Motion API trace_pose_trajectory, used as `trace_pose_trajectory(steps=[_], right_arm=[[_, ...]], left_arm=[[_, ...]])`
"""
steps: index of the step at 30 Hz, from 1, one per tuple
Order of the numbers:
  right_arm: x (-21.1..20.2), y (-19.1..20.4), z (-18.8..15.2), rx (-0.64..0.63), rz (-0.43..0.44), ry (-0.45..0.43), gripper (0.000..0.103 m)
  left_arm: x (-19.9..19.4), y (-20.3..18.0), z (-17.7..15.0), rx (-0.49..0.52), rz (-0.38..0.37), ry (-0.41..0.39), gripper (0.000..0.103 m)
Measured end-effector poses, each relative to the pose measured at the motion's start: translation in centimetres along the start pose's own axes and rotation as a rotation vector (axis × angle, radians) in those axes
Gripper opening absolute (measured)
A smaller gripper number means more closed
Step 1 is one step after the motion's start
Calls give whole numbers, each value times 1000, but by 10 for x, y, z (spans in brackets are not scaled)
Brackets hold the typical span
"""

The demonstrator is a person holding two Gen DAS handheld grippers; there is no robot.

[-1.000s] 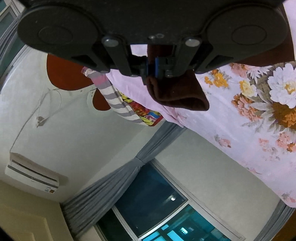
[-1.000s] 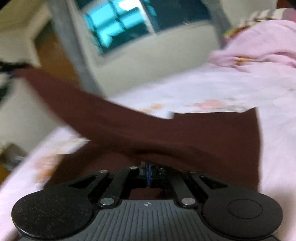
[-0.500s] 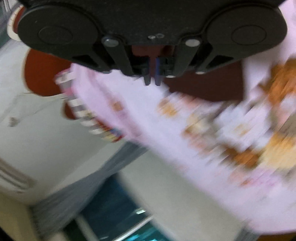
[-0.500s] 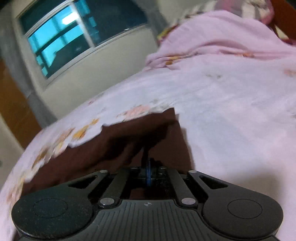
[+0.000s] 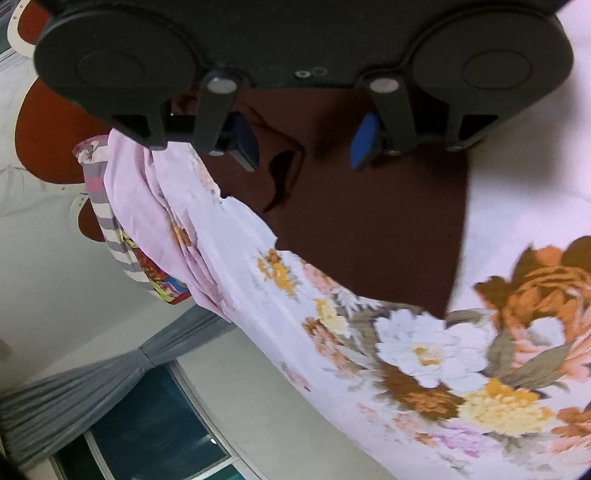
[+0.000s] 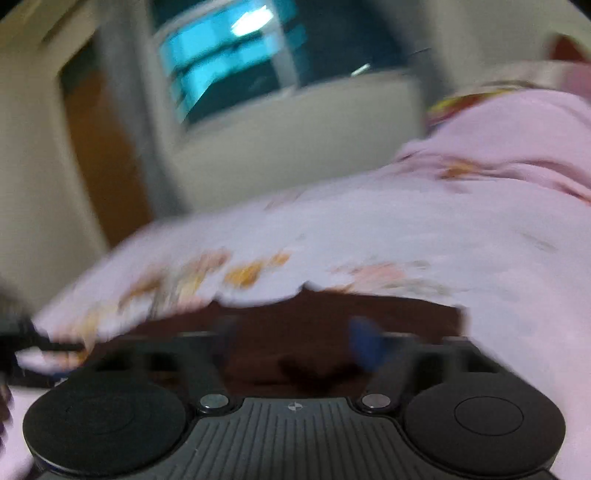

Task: Fold small clothes
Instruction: 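Open both tools to release the folded shirt and pull back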

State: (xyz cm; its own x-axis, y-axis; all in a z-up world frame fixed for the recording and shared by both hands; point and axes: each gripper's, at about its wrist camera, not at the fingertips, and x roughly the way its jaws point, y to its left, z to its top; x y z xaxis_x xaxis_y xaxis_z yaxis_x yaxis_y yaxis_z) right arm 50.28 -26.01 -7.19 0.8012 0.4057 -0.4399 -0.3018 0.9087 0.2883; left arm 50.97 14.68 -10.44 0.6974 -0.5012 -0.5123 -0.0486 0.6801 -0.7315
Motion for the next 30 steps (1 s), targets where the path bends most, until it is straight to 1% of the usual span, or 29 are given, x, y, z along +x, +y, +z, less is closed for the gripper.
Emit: trace_pose_trajectory(steps=[3, 5, 6, 9, 11, 13, 15, 16, 17, 18, 19, 21, 24, 25, 27, 28, 30], right_arm=[[37, 18, 9, -106, 88, 69, 45], [56, 34, 9, -145, 147, 96, 45], [65, 41, 10, -164, 160, 104, 45], [94, 64, 9, -223, 201, 167, 45], [113, 73, 9, -254, 214, 213, 45], [127, 79, 5, -283, 191, 235, 45], [135, 83, 4, -282, 189, 265, 44], [138, 83, 3, -277, 189, 276, 39], [137, 84, 2, -279, 191, 288, 18], [136, 85, 1, -283, 188, 295, 5], [134, 86, 0, -291, 182, 289, 3], [118, 86, 0, -292, 194, 256, 3], [77, 98, -2, -342, 188, 153, 3], [59, 106, -6, -371, 196, 114, 3], [24, 121, -21, -421, 221, 67, 3], [9, 128, -35, -459, 226, 54, 3], [-8, 140, -64, -501, 202, 56, 4]], left_arm=[[-8, 11, 5, 29, 85, 1, 53], [-17, 17, 9, 71, 147, -25, 50], [-25, 21, 9, 93, 166, -44, 50], [-46, 37, 13, 108, 188, -43, 50], [-59, 48, 14, 117, 207, -42, 50], [-68, 58, 13, 116, 216, -36, 50], [-73, 67, 12, 109, 225, -27, 50], [-76, 70, 11, 107, 236, -31, 50], [-78, 73, 11, 105, 239, -32, 50], [-79, 75, 10, 102, 240, -30, 50], [-80, 76, 9, 105, 246, -32, 50], [-84, 76, 7, 124, 261, -36, 50], [-93, 71, 0, 137, 262, -36, 50], [-97, 68, -4, 143, 252, -36, 50], [-102, 60, -16, 144, 211, -37, 50], [-102, 55, -23, 140, 187, -29, 50], [-100, 48, -40, 115, 137, -24, 50]])
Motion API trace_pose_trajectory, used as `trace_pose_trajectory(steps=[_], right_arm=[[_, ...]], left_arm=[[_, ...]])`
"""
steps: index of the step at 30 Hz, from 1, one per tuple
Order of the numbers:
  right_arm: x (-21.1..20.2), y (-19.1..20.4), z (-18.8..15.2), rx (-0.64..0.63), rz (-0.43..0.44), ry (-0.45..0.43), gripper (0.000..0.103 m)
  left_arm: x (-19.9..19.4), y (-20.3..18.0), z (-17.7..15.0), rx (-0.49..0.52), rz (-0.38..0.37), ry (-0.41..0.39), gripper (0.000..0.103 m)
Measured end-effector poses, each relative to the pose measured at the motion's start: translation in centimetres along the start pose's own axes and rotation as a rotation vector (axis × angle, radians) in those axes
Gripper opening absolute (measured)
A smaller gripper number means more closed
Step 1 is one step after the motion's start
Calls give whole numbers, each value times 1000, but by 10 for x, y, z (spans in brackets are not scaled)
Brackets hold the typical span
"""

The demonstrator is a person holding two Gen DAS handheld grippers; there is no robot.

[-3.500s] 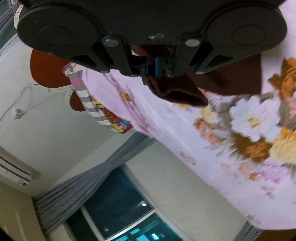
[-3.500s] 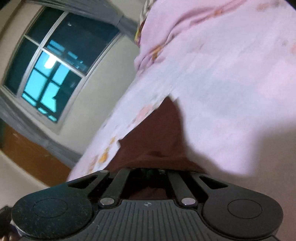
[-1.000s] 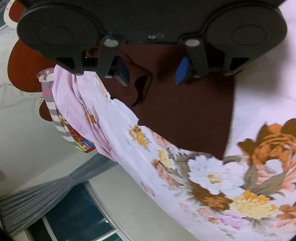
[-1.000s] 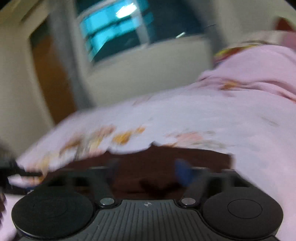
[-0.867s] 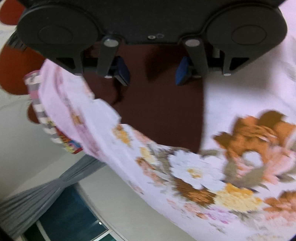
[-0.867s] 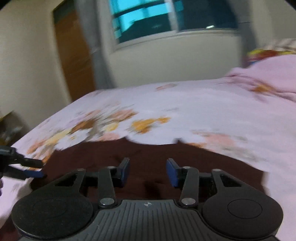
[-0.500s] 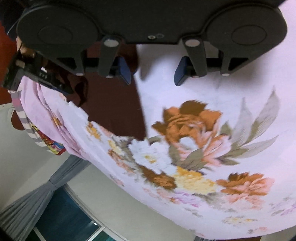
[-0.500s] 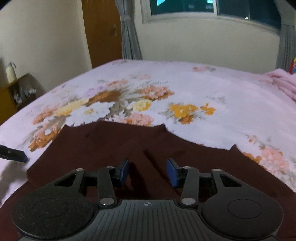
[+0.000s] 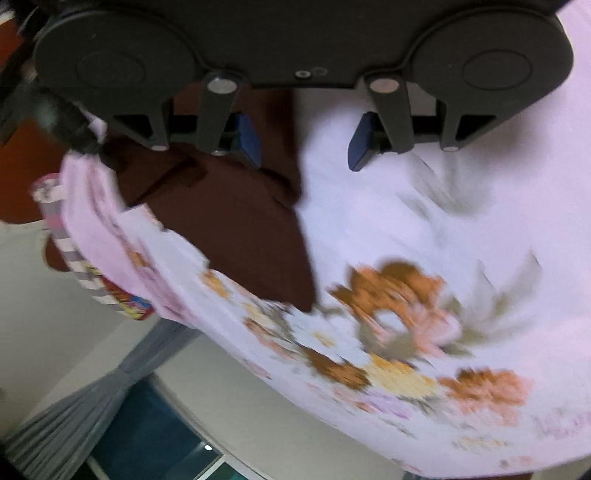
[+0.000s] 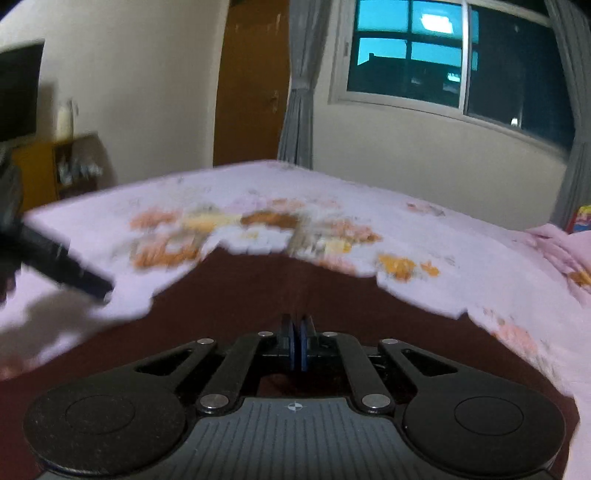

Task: Fold small clothes
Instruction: 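Open both tools to release the folded shirt and pull back, then grasp the other side edge of the brown shirt with both tools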

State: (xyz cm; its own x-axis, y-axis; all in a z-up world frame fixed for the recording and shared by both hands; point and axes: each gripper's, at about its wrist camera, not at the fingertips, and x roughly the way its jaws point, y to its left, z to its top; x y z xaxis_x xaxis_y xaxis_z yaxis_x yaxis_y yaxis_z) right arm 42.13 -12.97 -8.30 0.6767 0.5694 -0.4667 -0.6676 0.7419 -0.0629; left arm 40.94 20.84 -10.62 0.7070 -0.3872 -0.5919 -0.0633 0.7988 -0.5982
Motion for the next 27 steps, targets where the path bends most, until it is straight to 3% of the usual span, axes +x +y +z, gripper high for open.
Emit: trace_pose_trajectory(steps=[1, 2, 3, 4, 6, 9, 14, 19, 21, 23, 27], right_arm=[[-5, 11, -14, -10, 15, 2, 5], [-6, 19, -24, -18, 12, 21, 25], [-9, 27, -33, -22, -19, 50, 57], [-20, 31, -42, -14, -21, 34, 64], [-41, 28, -51, 47, 14, 7, 65], [-63, 17, -59, 96, -23, 4, 65], [-90, -22, -68, 286, -88, -24, 65], [-109, -48, -83, 387, -138, -25, 65], [-114, -56, -89, 430, -151, -27, 65], [-120, -62, -93, 446, -157, -29, 65], [-129, -69, -99, 459, -168, -37, 65]], left_arm=[[2, -4, -8, -16, -19, 6, 50], [4, -8, -15, -31, -42, 16, 50], [6, -13, -22, -48, -63, 19, 50], [9, -18, -28, -59, -74, 24, 50], [17, -29, -35, -79, -112, 37, 50], [38, -45, -37, -106, -168, 66, 50], [77, -65, -42, -94, -158, 111, 52], [103, -78, -37, -52, -162, 116, 54], [109, -84, -35, -9, -170, 129, 48], [115, -89, -33, 18, -201, 183, 1], [94, -118, -9, 192, -253, 145, 1]])
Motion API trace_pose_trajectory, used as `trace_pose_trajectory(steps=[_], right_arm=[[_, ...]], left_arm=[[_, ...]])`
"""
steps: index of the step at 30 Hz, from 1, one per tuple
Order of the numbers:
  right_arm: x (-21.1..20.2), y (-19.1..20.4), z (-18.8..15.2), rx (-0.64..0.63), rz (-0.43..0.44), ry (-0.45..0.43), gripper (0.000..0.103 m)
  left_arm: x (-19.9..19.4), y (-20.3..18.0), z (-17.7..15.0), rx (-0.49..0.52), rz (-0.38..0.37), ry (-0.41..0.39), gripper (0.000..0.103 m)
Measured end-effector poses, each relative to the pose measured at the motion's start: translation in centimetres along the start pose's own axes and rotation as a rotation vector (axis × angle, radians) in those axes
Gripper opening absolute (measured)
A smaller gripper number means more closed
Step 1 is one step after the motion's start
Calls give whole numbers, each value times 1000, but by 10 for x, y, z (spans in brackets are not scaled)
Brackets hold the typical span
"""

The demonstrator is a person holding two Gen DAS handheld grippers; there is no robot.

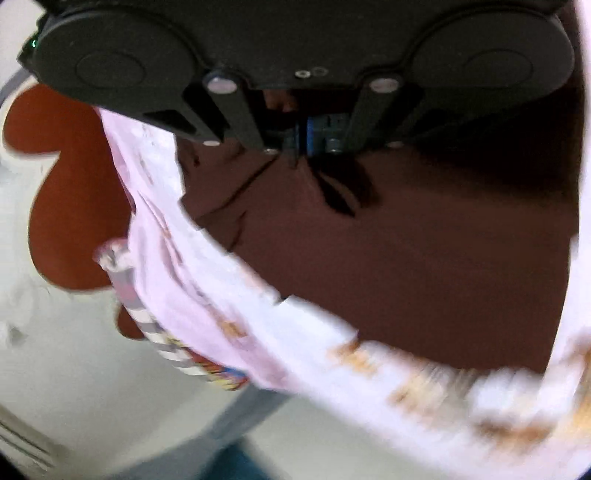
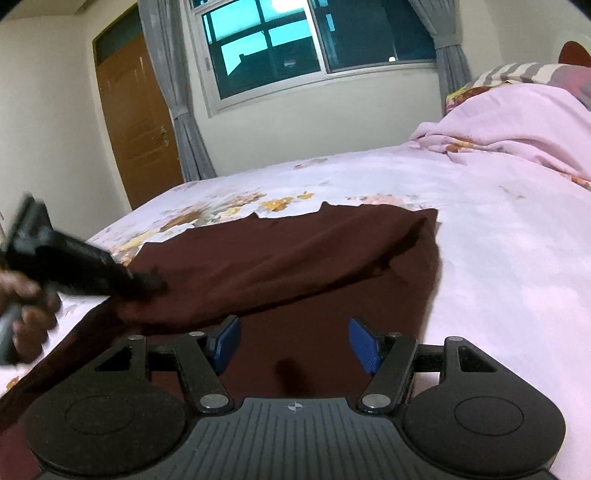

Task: Fold small clothes
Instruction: 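Grasp the other side edge of the brown shirt with both tools, then lift and fold the held side edge over the shirt body with both tools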

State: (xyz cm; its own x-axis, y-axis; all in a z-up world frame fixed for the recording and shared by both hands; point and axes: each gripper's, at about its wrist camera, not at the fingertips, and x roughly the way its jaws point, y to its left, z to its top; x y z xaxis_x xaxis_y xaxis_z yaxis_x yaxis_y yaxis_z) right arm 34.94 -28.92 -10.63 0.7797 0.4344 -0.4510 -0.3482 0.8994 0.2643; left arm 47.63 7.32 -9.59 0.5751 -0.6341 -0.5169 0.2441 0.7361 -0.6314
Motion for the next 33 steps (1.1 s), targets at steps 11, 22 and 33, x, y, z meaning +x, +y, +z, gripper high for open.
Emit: trace_pose_trajectory(steps=[11, 22, 33], right_arm=[[9, -33, 22, 180, -6, -44, 65], [77, -100, 100, 189, -143, -21, 16], [147, -146, 111, 199, -170, 177, 16]], left_arm=[[-35, 50, 115, 50, 105, -95, 1], [-23, 101, 89, 11, 135, -3, 2], [-24, 108, 86, -26, 71, -11, 2]])
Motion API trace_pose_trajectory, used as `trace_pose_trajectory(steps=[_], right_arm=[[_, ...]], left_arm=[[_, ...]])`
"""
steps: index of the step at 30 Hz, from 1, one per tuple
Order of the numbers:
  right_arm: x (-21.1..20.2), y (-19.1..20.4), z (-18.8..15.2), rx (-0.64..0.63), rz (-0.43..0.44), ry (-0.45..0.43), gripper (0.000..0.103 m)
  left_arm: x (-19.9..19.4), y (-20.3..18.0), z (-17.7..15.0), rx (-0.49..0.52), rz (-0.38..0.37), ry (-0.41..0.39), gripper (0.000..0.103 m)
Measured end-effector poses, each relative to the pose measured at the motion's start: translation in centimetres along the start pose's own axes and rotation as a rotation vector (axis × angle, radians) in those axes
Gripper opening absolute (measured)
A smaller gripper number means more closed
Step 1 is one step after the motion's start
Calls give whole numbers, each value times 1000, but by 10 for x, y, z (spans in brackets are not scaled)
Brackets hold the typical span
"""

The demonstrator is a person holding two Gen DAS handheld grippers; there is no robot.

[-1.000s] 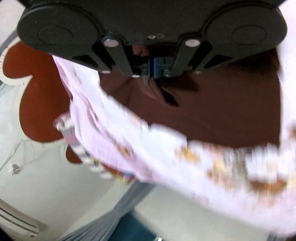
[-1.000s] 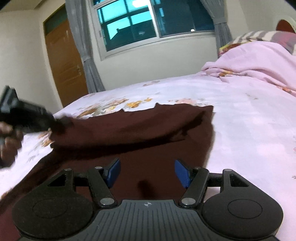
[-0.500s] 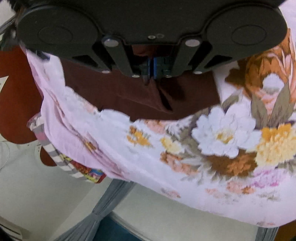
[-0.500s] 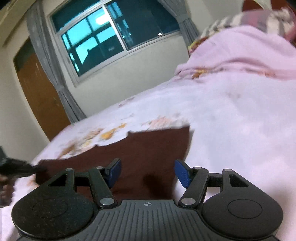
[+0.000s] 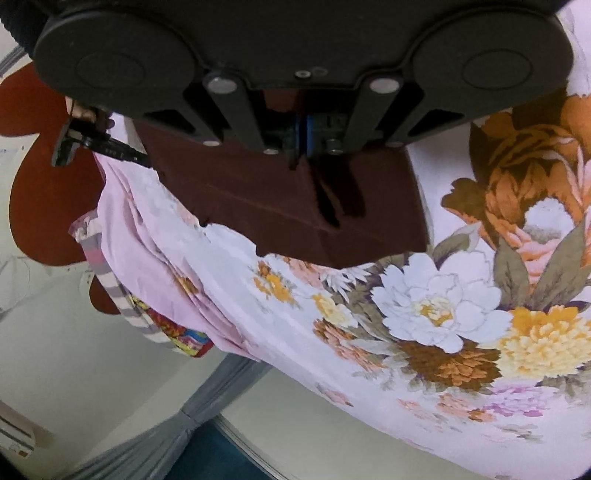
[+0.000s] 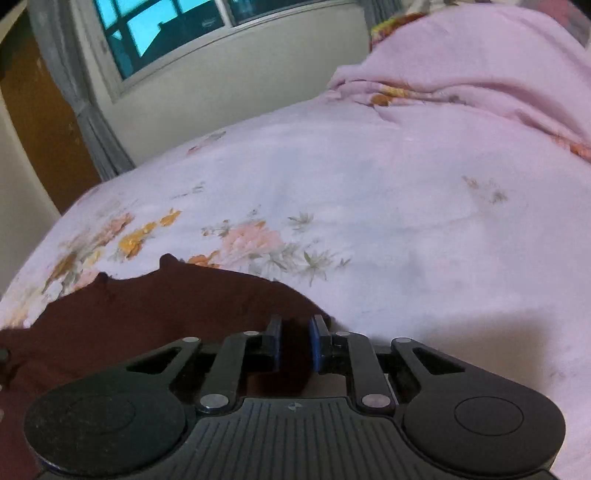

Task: Fold small clothes
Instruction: 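Lift and fold the held side edge over the shirt body with both tools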

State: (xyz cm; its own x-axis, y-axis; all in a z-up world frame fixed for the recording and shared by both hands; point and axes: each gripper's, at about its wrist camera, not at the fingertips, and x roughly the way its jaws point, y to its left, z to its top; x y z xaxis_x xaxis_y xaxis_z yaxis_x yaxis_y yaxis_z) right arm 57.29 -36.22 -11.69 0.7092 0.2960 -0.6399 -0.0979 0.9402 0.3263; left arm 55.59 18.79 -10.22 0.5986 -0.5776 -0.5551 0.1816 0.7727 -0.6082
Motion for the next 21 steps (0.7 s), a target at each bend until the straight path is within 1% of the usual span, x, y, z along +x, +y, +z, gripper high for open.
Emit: trace_pose_trajectory(steps=[2, 4, 5, 6, 7, 8, 10, 11, 12, 13, 14, 15, 16, 18, 20, 21], right_arm=[[2, -3, -3, 5, -43, 5, 16], [-3, -11, -3, 75, -21, -4, 16], [-6, -18, -5, 136, 7, -9, 22], [-10, -22, -5, 182, 24, -12, 45], [-15, -27, -10, 220, 63, -26, 55], [-19, -29, -12, 241, 88, -42, 63], [-16, -29, -17, 243, 109, -24, 63], [-14, -26, -16, 236, 108, -22, 59], [-9, -22, -14, 222, 103, -18, 43], [-7, -21, -14, 220, 115, -18, 32], [-5, -22, -14, 233, 137, -14, 11], [-2, -23, -14, 235, 140, -14, 5], [-2, -21, -15, 218, 135, -22, 5], [-7, -15, -15, 160, 109, -46, 4], [-22, -10, -14, 120, 128, -121, 4], [-29, -10, -13, 108, 131, -152, 4]], left_arm=[[3, 1, 0, -6, 3, 4, 2], [4, 2, -1, -16, -5, -2, 2], [3, 2, -2, -18, -8, -3, 2], [3, 2, -3, -17, -4, 0, 2], [2, 3, -4, -17, -1, 1, 2], [1, 4, -4, -21, -6, 0, 2], [0, 5, -5, -19, 5, 0, 2], [1, 5, -6, -10, 10, 0, 2], [3, 3, -6, 1, 17, -2, 2], [5, 2, -6, 11, 24, 0, 2], [9, 1, -7, 25, 30, 5, 3], [12, 1, -8, 34, 43, 8, 3], [15, 2, -9, 34, 52, 15, 3], [13, 5, -9, -6, 38, 0, 2], [2, 0, -9, 5, 22, -28, 2], [-7, -3, -9, 7, 4, -56, 2]])
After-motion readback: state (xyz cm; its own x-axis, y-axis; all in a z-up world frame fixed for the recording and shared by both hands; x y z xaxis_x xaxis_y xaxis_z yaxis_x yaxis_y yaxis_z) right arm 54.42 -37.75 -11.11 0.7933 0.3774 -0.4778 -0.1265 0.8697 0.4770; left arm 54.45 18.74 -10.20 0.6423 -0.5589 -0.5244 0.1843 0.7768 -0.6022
